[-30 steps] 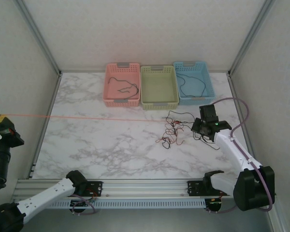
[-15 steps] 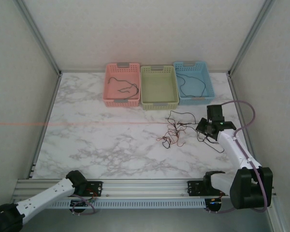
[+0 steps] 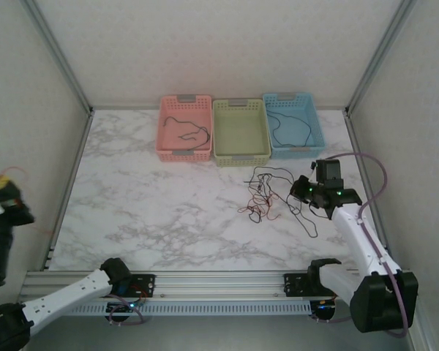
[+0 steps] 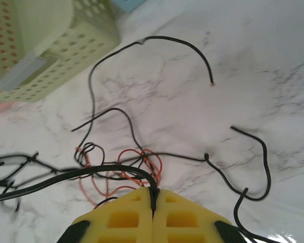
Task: Untangle the cables
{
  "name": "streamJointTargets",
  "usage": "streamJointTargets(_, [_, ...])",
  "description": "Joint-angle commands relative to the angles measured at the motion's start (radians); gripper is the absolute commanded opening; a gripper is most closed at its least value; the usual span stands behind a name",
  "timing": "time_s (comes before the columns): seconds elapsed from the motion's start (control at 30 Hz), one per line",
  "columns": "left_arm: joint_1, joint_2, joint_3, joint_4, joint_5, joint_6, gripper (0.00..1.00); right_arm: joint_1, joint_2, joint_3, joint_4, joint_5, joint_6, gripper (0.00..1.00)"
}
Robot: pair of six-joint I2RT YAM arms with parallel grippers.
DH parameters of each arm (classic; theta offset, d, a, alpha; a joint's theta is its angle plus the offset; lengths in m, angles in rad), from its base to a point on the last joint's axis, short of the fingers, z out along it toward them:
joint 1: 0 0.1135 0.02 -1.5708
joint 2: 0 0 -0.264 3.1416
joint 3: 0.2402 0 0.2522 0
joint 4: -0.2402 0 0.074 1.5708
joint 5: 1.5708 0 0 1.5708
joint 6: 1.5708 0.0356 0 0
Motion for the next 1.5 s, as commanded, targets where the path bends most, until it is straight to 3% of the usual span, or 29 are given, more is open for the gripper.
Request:
streamJointTargets(0.0, [-0.007, 0.057, -0.040, 0.070, 0.251, -0.053, 0.00, 0.004, -0.065, 0.029, 0.028, -0.062, 0.007, 0.00])
streamJointTargets(0.1, [-0.007, 0.133, -0.001, 0.139, 0.403, -0.053, 0.00, 0.005, -0.066, 0.043, 0.024, -0.037, -0.007, 0.00])
streamJointTargets(0.3, [-0.007, 0.345, 0.274, 0.201, 0.697, -0.021, 0.00, 0.005, -0.023, 0.023, 0.055, -0.049, -0.001, 0.00])
streamJointTargets(0.5, [-0.006, 0.593, 0.609, 0.234, 0.768, 0.048, 0.00, 0.005, -0.013, -0.010, 0.069, -0.037, -0.005, 0.00])
streamJointTargets(0.67, [-0.005, 0.691, 0.658, 0.436, 0.787, 0.139, 0.00, 0.004, -0.021, -0.040, 0.074, -0.041, -0.004, 0.00])
streamJointTargets(0.83, [-0.002, 0.880, 0.851, 0.466, 0.805, 0.210, 0.00, 0.005, -0.036, -0.056, 0.063, -0.047, -0.008, 0.00])
streamJointTargets(1.03, [0.020, 0.999, 0.855, 0.501, 0.802, 0.225, 0.00, 0.005, -0.060, -0.081, 0.053, -0.058, 0.002, 0.00])
streamJointTargets(1.23, [0.064, 1.051, 0.818, 0.346, 0.723, 0.159, 0.00, 0.005, -0.076, -0.092, 0.040, -0.039, 0.003, 0.00])
streamJointTargets(1.47, [0.070, 0.826, 0.427, 0.388, 0.700, 0.102, 0.00, 0.005, -0.068, -0.089, 0.040, -0.023, -0.001, 0.00])
